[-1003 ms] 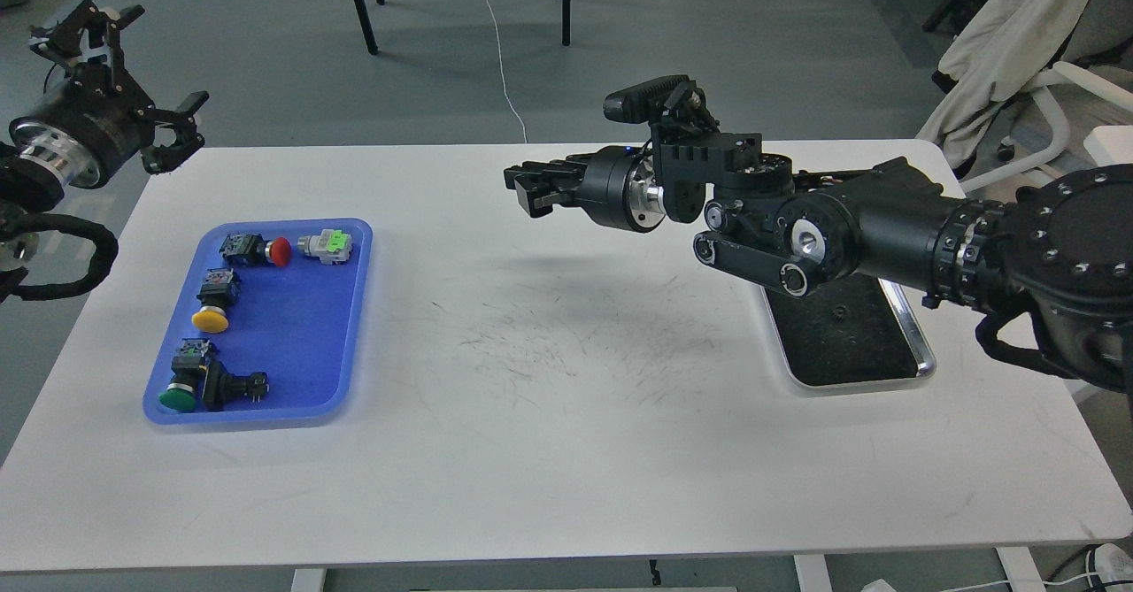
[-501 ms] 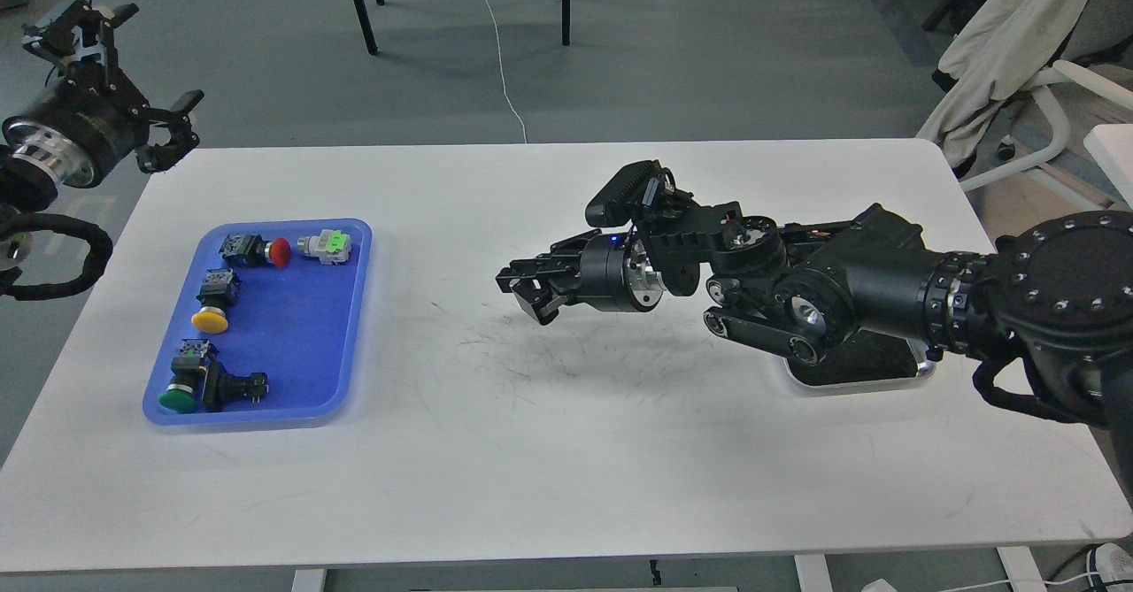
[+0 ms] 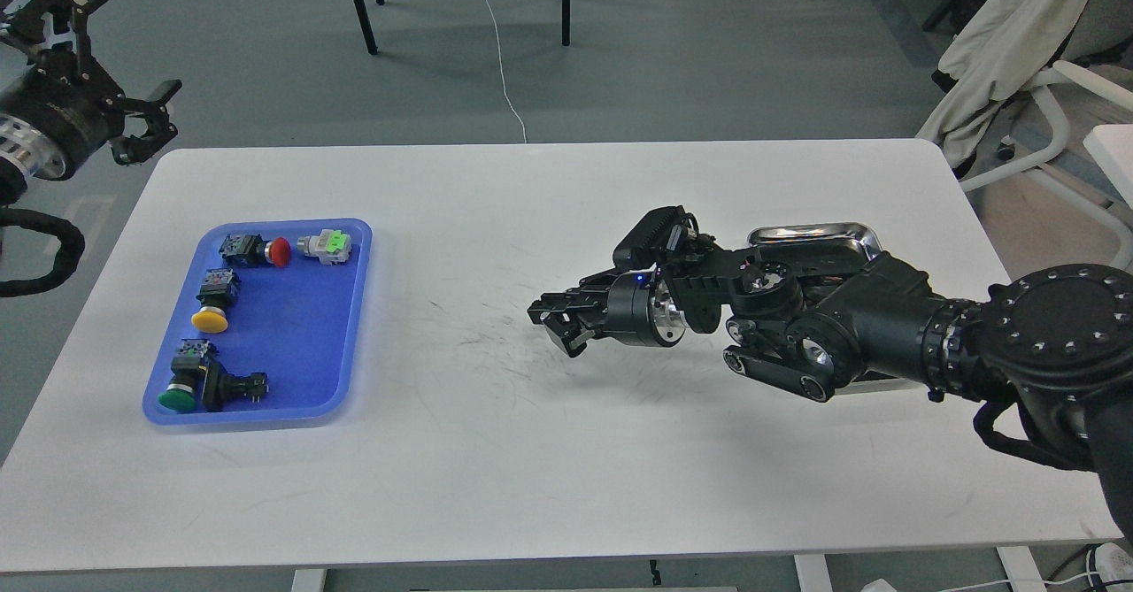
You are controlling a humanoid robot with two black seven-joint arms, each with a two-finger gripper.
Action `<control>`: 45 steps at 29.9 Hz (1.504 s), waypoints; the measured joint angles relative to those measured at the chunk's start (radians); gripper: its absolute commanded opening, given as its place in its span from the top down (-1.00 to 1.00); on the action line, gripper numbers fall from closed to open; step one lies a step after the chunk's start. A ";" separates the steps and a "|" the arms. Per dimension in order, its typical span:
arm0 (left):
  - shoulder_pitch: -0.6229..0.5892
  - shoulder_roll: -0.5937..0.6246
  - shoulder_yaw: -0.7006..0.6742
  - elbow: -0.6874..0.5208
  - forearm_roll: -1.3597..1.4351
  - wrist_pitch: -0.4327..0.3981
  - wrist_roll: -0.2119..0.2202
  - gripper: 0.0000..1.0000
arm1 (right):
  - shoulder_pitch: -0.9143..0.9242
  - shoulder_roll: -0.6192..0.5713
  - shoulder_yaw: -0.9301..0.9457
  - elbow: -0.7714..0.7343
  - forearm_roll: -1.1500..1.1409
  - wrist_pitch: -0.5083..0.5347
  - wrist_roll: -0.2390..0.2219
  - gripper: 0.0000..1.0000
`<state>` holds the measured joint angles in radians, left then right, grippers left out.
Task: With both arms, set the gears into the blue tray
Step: 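Lift the held part and carry it toward the table center, then open the right gripper to set the small black part down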
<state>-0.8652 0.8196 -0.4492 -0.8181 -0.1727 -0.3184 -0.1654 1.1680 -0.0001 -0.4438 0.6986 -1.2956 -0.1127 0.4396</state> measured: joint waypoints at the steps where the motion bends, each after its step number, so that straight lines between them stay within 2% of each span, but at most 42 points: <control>1: 0.000 0.003 0.000 -0.003 0.000 0.000 0.000 -0.98 | 0.000 0.000 0.000 0.002 0.000 -0.001 0.009 0.98; 5: 0.000 0.021 0.000 -0.015 -0.001 -0.001 0.000 -0.98 | -0.001 0.000 0.002 0.012 -0.003 -0.017 0.031 0.98; 14: 0.003 0.036 0.000 -0.018 -0.002 -0.001 -0.001 -0.98 | -0.026 0.000 -0.003 0.002 -0.062 -0.061 0.033 0.95; 15: 0.003 0.037 0.000 -0.018 -0.002 -0.001 -0.002 -0.98 | -0.031 0.000 -0.005 0.000 -0.063 -0.062 0.032 0.86; 17: 0.003 0.038 0.000 -0.019 -0.002 -0.001 -0.002 -0.98 | -0.041 0.000 -0.006 -0.007 -0.064 -0.062 0.030 0.50; 18: 0.003 0.038 0.000 -0.019 -0.002 -0.001 -0.002 -0.98 | -0.046 0.000 -0.006 -0.013 -0.064 -0.061 0.028 0.41; 20: 0.003 0.038 0.000 -0.019 -0.002 -0.001 -0.002 -0.98 | -0.058 0.000 -0.006 -0.024 -0.063 -0.060 0.022 0.38; 23: 0.002 0.038 0.000 -0.019 -0.002 -0.001 -0.002 -0.98 | -0.071 0.000 -0.004 -0.036 -0.060 -0.058 0.015 0.10; 29: 0.002 0.039 0.000 -0.019 -0.002 0.000 -0.002 -0.98 | -0.079 0.000 0.005 -0.053 -0.049 -0.057 0.009 -0.11; 33: 0.002 0.040 0.000 -0.019 -0.002 0.001 -0.002 -0.98 | -0.079 0.000 0.021 -0.054 -0.030 -0.057 0.000 -0.38; 35: 0.002 0.042 0.000 -0.020 -0.002 0.001 -0.002 -0.98 | -0.075 0.000 0.048 -0.055 0.012 -0.056 -0.009 -0.43; 40: 0.004 0.058 0.005 -0.021 -0.002 -0.002 -0.001 -0.98 | -0.063 0.000 0.087 -0.068 0.139 -0.038 -0.022 -0.44; 45: 0.008 0.060 0.013 -0.036 0.000 -0.006 0.008 -0.98 | -0.060 0.000 0.138 -0.098 0.173 -0.038 -0.024 -0.44</control>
<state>-0.8568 0.8800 -0.4365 -0.8538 -0.1728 -0.3244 -0.1579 1.1083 0.0001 -0.3058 0.6007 -1.1229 -0.1510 0.4160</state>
